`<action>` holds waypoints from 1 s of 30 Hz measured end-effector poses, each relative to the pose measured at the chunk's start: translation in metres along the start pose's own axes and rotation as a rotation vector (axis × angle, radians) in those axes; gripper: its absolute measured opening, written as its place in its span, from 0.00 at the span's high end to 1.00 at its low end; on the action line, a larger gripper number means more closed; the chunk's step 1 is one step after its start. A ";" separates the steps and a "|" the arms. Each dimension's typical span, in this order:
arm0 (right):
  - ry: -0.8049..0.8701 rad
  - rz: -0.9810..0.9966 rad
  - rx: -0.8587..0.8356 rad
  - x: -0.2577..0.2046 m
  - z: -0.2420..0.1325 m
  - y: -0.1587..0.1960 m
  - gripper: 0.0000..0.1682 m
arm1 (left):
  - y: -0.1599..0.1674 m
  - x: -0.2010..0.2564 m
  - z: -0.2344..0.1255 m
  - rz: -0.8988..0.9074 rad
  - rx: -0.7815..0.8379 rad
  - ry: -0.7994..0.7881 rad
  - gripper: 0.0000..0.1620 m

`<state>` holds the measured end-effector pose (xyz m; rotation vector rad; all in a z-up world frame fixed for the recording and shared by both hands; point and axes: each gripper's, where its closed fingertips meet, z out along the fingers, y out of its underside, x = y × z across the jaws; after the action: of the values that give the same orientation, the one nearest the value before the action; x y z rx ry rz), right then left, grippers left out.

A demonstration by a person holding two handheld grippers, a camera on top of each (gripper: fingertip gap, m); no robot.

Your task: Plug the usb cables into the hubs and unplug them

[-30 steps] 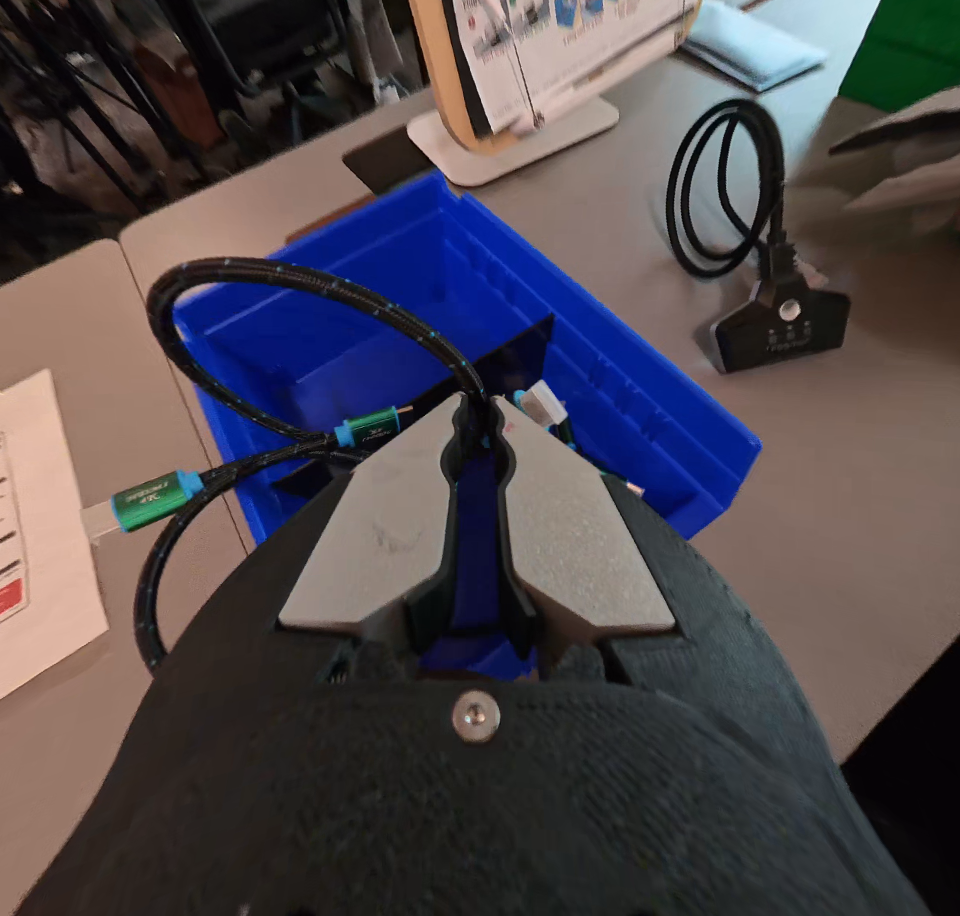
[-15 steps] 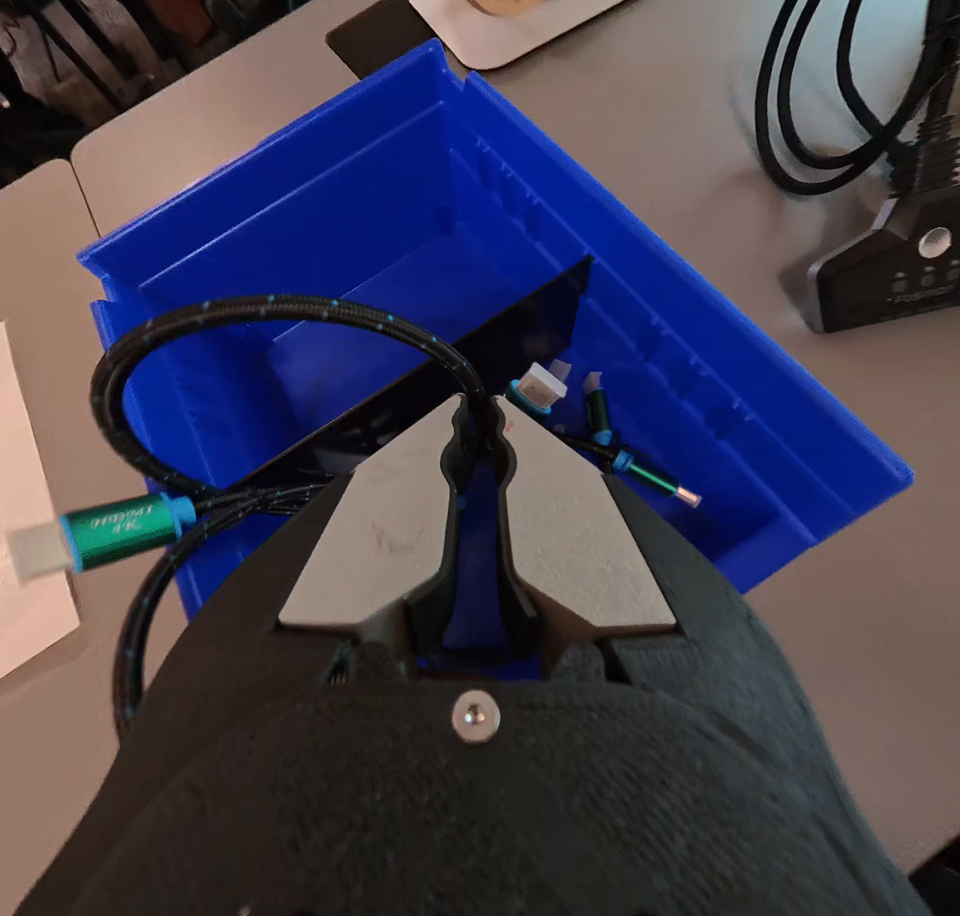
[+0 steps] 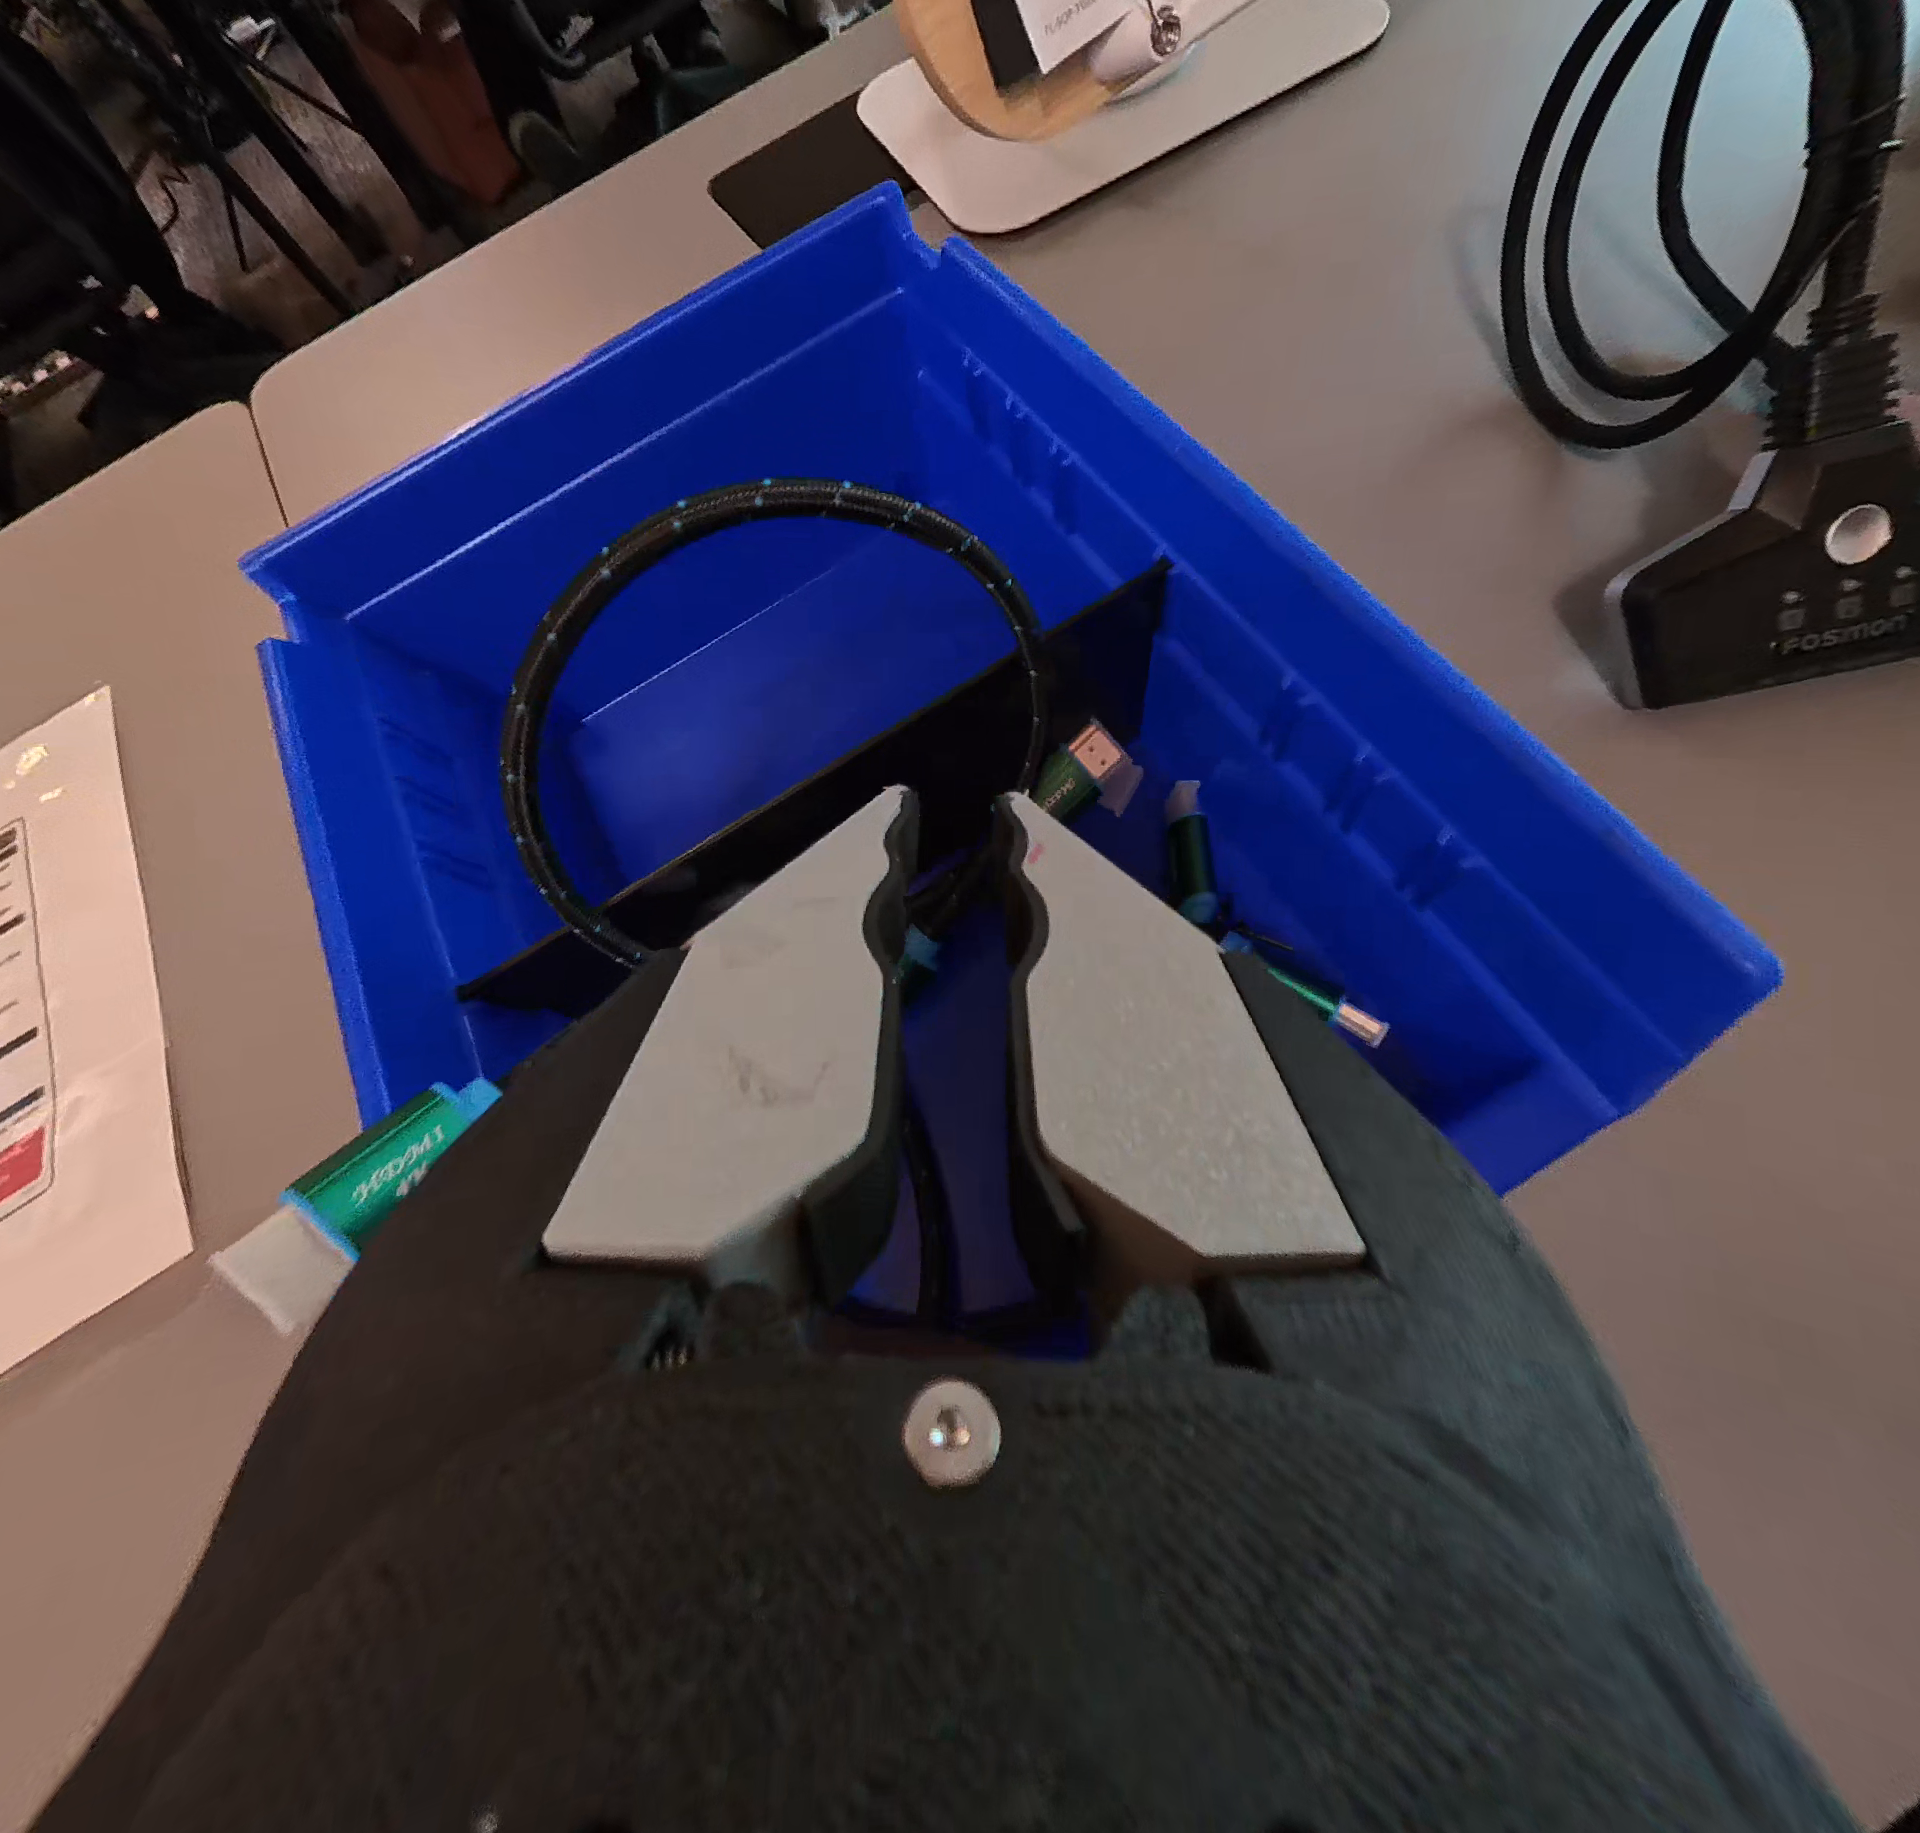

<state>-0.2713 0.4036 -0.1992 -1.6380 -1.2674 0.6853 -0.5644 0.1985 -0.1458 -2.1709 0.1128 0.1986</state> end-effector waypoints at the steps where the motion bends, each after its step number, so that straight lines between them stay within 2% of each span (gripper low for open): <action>1: 0.004 0.002 0.000 0.001 0.000 0.000 0.63 | 0.001 -0.001 -0.002 -0.006 0.003 0.000 0.92; 7: 0.011 0.002 0.001 0.003 0.000 0.000 0.63 | 0.008 0.005 -0.005 -0.023 -0.004 0.041 0.88; 13: 0.010 -0.018 0.001 0.000 -0.001 0.000 0.63 | 0.006 0.022 0.030 -0.029 -0.065 0.095 0.80; 16: 0.008 -0.026 0.008 -0.001 -0.003 -0.002 0.63 | 0.006 0.024 0.049 -0.011 -0.104 0.062 0.79; 21: 0.004 -0.043 0.039 -0.005 -0.009 -0.010 0.63 | 0.008 0.027 0.062 0.028 -0.125 0.014 0.93; 27: 0.003 -0.081 0.075 -0.011 -0.015 -0.020 0.63 | 0.017 0.021 0.067 0.125 -0.194 -0.077 0.97; 30: 0.010 -0.092 0.082 -0.011 -0.017 -0.022 0.64 | 0.012 0.018 0.061 0.131 -0.174 -0.117 0.96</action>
<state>-0.2701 0.3885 -0.1741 -1.5059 -1.2822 0.6632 -0.5546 0.2415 -0.1926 -2.3203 0.1768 0.4227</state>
